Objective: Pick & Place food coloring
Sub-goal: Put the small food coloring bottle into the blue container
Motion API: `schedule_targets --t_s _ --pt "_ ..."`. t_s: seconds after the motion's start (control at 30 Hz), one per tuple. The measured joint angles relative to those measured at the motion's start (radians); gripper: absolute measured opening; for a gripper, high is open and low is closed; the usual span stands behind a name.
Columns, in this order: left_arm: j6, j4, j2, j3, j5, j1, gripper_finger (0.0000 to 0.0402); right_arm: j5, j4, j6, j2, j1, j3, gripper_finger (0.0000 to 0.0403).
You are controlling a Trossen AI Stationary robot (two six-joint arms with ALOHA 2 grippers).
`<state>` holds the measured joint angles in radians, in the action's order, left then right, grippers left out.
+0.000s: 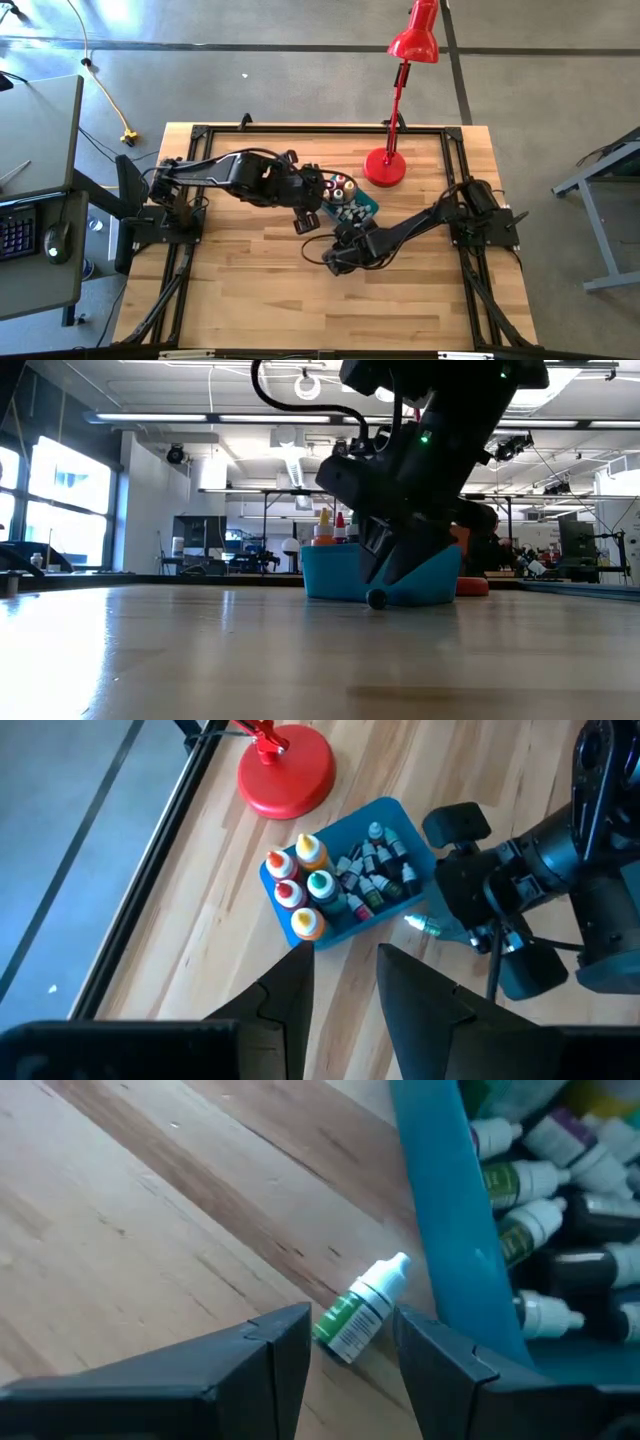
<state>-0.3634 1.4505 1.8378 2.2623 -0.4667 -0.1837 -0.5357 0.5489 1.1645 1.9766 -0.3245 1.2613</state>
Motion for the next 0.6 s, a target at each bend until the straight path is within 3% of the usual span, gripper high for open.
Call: schedule_targets --t_s 0.6 --pt "0.000 -0.002 0.000 0.000 0.003 0.000 0.0107 0.038 0.021 0.026 0.046 0.026 0.001 0.0138"
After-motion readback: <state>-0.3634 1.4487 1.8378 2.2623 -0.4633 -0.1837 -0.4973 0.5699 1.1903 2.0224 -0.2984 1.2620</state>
